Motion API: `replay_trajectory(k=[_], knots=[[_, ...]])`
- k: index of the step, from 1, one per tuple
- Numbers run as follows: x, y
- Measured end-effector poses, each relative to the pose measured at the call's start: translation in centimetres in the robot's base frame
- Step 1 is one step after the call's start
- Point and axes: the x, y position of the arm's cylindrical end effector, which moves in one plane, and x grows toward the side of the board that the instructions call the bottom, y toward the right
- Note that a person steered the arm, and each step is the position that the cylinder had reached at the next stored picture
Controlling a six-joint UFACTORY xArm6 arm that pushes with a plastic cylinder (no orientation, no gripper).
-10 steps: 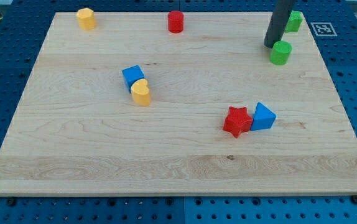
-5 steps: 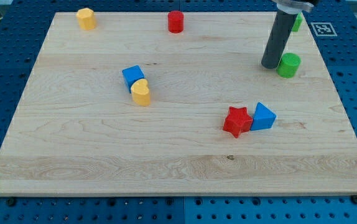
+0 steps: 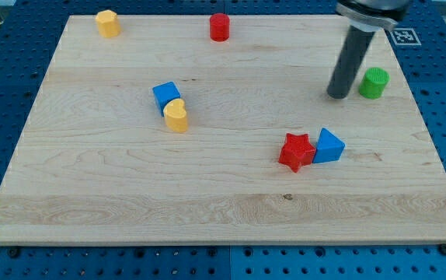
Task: Move the green circle to the right center
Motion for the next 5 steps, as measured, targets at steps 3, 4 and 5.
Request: replay_trajectory(k=[3,4,5], knots=[[-2.3,3.0],[-2.0,5.3],[-1.3,6.0]])
